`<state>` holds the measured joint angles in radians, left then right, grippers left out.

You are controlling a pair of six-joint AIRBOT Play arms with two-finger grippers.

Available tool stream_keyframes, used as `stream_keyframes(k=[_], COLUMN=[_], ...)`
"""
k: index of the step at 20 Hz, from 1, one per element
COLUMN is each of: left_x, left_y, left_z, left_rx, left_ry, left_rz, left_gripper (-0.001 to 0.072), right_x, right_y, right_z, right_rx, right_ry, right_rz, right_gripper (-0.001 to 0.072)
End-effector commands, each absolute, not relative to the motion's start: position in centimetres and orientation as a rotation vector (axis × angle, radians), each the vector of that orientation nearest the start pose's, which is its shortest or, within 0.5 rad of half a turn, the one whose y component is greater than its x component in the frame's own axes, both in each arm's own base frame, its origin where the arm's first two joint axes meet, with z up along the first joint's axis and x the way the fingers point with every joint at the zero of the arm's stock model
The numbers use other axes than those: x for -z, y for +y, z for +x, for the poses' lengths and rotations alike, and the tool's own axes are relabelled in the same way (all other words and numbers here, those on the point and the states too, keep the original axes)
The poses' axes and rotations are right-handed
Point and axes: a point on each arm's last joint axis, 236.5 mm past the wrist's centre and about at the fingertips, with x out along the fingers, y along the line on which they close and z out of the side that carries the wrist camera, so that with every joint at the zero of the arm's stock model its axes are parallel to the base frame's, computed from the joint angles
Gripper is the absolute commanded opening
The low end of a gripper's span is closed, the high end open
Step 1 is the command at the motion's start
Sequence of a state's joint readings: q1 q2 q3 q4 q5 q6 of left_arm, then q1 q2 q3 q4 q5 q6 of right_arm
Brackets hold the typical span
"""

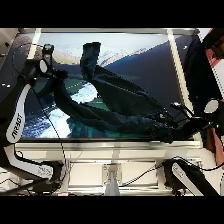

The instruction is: Fold the clothes and pants, and hang the long-sleeved shirts on hangers.

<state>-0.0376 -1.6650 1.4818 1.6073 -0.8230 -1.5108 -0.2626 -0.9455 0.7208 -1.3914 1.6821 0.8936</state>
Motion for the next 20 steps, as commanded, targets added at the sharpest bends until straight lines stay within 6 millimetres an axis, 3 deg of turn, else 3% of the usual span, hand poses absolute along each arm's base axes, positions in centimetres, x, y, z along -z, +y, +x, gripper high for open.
stream_keyframes(k=[1,4,5,6,9,10,12,14,17,20], left_x=[0.4,1.0,1.3,1.5,0.5,-0.4,-2.4,-2.5,0.6,4.1], left_y=[-3.4,-3.6,-2.8,-1.6,2.5,4.2,7.0,9.5,11.6,9.8], left_z=[55.1,53.8,53.1,52.4,51.1,50.8,50.3,48.6,44.4,41.5], left_rx=[0.092,0.143,0.128,0.107,0.033,0.001,-0.052,-0.093,-0.125,-0.055], left_ry=[0.928,0.982,1.018,1.053,1.100,1.092,1.060,1.103,1.252,1.357], left_rz=[0.142,0.256,0.282,0.301,0.284,0.264,0.187,0.109,-0.006,-0.104], left_gripper=[0.0522,0.0516,0.0402,0.0243,0.0177,0.0021,0.0016,0.0016,0.0016,0.0016], right_x=[2.5,2.5,2.5,2.5,2.5,2.5,2.5,2.5,2.6,2.8], right_y=[0.3,0.3,0.3,0.3,0.3,0.3,0.2,0.2,0.2,0.0], right_z=[15.7,15.9,15.9,15.9,16.0,16.0,16.0,16.0,16.1,16.8], right_rx=[-0.551,-0.544,-0.544,-0.544,-0.543,-0.543,-0.543,-0.543,-0.541,-0.524], right_ry=[1.718,1.711,1.711,1.711,1.708,1.708,1.707,1.707,1.704,1.676], right_rz=[-0.066,-0.068,-0.068,-0.068,-0.069,-0.069,-0.069,-0.070,-0.071,-0.081], right_gripper=[0.0049,0.0049,0.0050,0.0049,0.0049,0.0050,0.0050,0.0050,0.0049,0.0050])
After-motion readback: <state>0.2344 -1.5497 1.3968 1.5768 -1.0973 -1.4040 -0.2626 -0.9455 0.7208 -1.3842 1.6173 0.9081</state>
